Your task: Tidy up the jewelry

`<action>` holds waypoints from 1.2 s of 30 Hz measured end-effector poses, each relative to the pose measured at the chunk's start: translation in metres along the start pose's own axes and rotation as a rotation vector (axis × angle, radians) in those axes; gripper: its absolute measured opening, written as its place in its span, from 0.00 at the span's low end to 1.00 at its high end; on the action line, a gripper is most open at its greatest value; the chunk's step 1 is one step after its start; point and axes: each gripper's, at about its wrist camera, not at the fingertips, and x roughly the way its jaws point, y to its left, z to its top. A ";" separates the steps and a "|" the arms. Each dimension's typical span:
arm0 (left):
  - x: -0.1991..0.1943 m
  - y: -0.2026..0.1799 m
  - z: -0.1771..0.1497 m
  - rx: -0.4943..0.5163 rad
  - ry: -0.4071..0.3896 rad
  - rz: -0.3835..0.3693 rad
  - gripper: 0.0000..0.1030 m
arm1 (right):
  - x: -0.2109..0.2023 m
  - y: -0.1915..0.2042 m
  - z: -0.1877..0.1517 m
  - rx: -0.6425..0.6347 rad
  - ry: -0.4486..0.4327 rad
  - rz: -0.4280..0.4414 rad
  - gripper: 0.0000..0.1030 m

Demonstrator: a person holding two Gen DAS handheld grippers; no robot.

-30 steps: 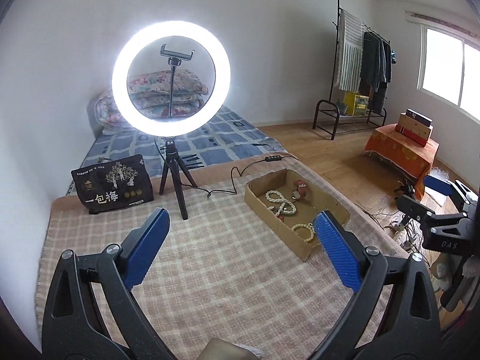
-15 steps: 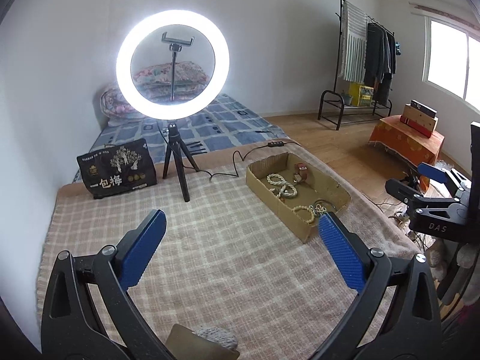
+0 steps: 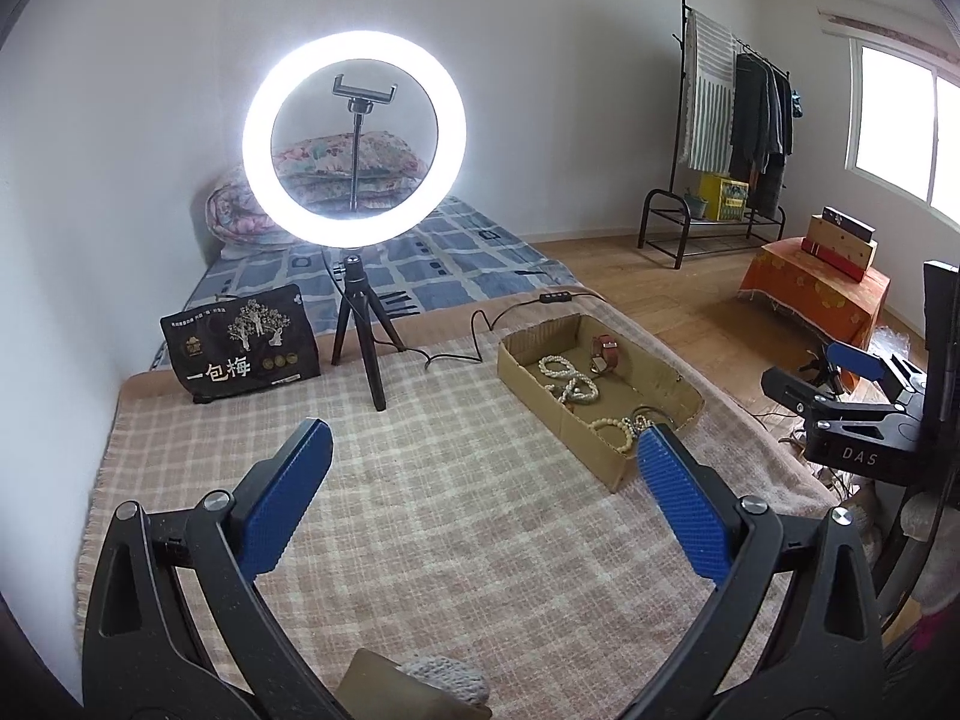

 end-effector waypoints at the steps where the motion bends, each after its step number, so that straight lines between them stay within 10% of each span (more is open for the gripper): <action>1: 0.000 0.000 0.000 -0.001 0.001 0.001 1.00 | 0.000 0.001 0.000 -0.003 0.000 0.001 1.00; 36: -0.003 -0.010 0.001 0.049 -0.003 0.023 1.00 | 0.001 0.009 0.001 -0.018 -0.005 0.015 1.00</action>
